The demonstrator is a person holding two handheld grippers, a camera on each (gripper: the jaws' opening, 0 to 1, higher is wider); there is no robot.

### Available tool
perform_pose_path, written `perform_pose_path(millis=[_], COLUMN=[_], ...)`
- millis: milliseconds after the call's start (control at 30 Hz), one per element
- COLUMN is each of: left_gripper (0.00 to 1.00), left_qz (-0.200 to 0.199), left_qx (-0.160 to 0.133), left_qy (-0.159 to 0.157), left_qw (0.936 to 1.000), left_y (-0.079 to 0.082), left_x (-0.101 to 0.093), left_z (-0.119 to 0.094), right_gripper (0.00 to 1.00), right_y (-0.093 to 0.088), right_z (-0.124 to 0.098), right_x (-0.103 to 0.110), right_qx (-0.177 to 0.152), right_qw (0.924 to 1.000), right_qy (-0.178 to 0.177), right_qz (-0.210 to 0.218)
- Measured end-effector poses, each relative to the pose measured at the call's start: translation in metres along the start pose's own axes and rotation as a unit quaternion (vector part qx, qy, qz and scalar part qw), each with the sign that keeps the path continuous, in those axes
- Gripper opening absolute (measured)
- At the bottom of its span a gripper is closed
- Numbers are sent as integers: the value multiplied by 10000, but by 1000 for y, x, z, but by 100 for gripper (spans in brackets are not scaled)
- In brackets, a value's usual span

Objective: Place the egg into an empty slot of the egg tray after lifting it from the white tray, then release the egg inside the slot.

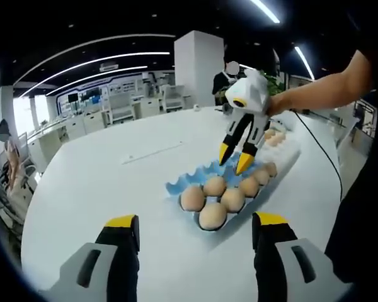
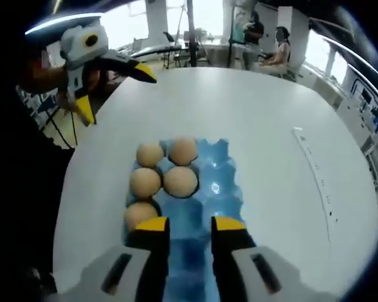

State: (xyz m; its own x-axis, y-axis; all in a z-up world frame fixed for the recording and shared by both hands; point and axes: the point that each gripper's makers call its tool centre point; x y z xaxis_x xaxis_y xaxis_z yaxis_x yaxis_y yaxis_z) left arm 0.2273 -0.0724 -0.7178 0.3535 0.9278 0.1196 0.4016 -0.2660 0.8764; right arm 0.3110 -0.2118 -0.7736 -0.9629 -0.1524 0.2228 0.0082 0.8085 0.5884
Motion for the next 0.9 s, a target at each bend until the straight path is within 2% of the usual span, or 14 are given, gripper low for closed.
perform_pose_path(millis=[333,533,700,867,900], left_gripper=[73,73,72,72,71], left_qz=[21,36,40,63,77], left_qx=[0,4,5,13,8], left_qy=[-22,-21,-19,-25,-29], left_qw=[10000,10000,10000,10000,10000], left_y=[1,1,1,2,2], left_x=[-1,-1,-1,-2,-3], left_z=[0,0,-1,-1,-1], right_gripper=[26,26,26,25,25], right_y=[-50,-88,-119,-142,-154], right_z=[-28,-46,-67,-87,-96], right_x=[11,15,17,18,19], right_qx=[226,404,586,730,820], right_qw=[9991,9966,9932,9893,9870], right_qy=[-191,-348,-570,-857,-959], right_qz=[300,630,824,930,996])
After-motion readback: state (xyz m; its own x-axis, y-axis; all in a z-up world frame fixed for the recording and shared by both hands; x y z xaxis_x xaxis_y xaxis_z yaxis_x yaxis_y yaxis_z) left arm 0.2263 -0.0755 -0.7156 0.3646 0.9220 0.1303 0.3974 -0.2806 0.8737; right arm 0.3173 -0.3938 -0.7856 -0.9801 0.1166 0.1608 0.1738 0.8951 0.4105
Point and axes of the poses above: the point that each gripper's makers call its tool centre point, and the gripper's own axes: z roughly forward along the fingers, x roughly to its left, y roughly out of its top, and after that the axes turned 14 degrees about y, right-handed
